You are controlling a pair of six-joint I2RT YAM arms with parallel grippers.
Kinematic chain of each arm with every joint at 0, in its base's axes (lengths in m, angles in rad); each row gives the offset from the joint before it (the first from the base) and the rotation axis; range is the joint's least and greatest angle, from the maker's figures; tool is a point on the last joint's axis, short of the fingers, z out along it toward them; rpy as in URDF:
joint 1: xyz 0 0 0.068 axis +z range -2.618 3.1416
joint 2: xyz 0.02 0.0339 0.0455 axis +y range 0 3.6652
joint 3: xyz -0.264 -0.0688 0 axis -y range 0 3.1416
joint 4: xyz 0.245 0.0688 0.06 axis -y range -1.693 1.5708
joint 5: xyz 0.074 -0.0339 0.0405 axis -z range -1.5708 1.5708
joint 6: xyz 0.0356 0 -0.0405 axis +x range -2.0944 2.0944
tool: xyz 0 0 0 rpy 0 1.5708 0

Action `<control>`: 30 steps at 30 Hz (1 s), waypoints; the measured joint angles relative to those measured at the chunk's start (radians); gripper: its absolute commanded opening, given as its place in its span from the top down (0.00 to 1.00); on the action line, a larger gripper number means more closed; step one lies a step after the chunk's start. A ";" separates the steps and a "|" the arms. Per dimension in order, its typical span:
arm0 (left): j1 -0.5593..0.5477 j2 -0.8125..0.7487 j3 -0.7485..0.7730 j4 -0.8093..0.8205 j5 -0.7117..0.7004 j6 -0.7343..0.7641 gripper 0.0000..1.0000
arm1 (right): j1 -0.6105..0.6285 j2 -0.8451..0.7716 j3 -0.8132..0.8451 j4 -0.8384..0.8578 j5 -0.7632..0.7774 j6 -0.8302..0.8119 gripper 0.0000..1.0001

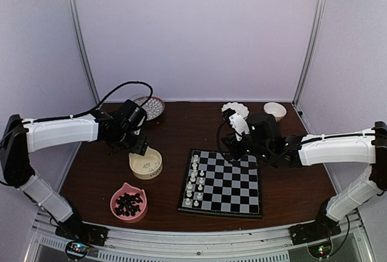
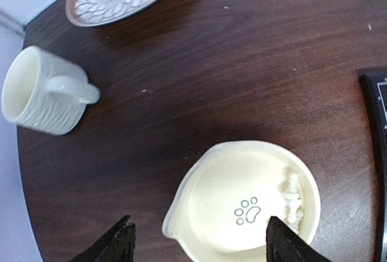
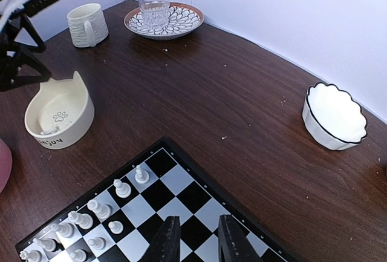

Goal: Set up the chess pieces on the board
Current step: Adjust the storage box at the center of the board.

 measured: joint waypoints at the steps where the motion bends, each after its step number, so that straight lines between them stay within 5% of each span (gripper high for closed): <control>1: 0.005 0.033 0.016 0.015 0.027 0.056 0.24 | 0.002 -0.007 -0.002 0.000 0.000 -0.002 0.75; 7: 0.015 0.204 0.063 0.035 0.097 0.251 0.25 | 0.003 -0.028 -0.006 0.004 0.000 -0.010 0.75; 16: 0.093 0.363 0.222 0.019 0.125 0.276 0.44 | 0.004 -0.031 -0.016 0.004 -0.001 -0.012 0.75; 19: 0.119 0.374 0.233 0.010 0.137 0.262 0.60 | 0.005 -0.031 -0.016 0.005 -0.003 -0.013 0.76; 22: 0.146 0.388 0.233 -0.004 0.162 0.245 0.89 | 0.005 -0.031 -0.016 0.005 -0.005 -0.013 0.76; 30: 0.180 0.371 0.205 -0.009 0.189 0.122 0.99 | 0.006 -0.031 -0.016 0.007 -0.013 -0.013 0.76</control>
